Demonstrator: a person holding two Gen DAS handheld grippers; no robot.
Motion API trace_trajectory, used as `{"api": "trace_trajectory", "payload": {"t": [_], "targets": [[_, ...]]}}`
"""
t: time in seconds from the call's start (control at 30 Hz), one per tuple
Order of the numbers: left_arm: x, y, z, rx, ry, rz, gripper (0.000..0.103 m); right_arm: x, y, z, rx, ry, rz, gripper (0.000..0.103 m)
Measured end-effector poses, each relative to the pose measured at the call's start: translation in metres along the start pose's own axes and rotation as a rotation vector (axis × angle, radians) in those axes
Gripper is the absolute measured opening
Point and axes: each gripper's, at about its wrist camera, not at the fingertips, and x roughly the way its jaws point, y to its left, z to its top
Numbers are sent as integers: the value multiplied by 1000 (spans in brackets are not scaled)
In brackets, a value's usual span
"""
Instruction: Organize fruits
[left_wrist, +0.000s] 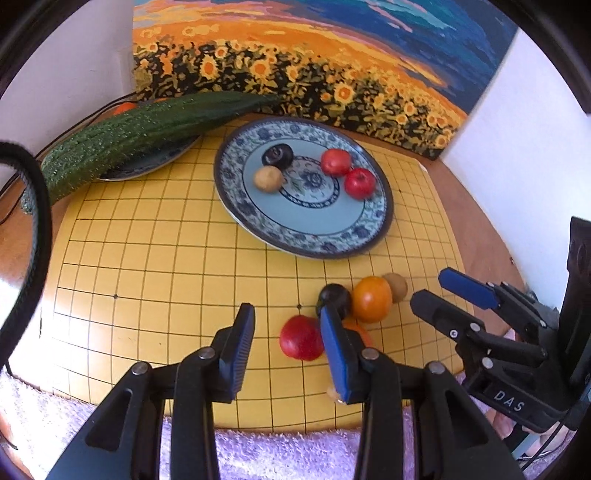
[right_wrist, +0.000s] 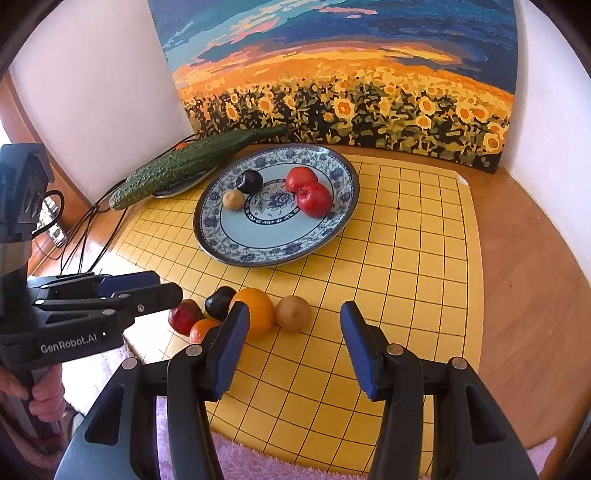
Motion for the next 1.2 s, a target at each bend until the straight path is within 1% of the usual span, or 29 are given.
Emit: {"api": "trace_trajectory", "payload": {"t": [0.3,0.5,0.57,0.63,0.7,0.87,0.97,1.13,1.2], "targets": [[10,-2,-6,0,36,-16,38,2,-2,-7,11,15,1,53],[10,1,-4,-14,39,-40,38,7,-4,-10,19,30,0,53],[11,4,-4,-22,42,-57,37,8,-5,-10,21,32,-1,53],[12,6,-4,-36,47,-84,32,9,-5,-11,21,35,-3,53],[12,6,-4,-40,48,-96,30,10,-5,-11,18,36,-6,53],[12,6,-4,-41,50,-96,30,11,-7,-11,18,40,-7,53],[10,8,-3,-46,44,-84,30,11,-7,-11,13,37,-12,53],[6,14,-1,-60,25,-63,30,13,-6,-11,-38,30,-47,52],[5,17,0,-65,22,-58,30,15,-4,-11,-71,35,-57,46]]}}
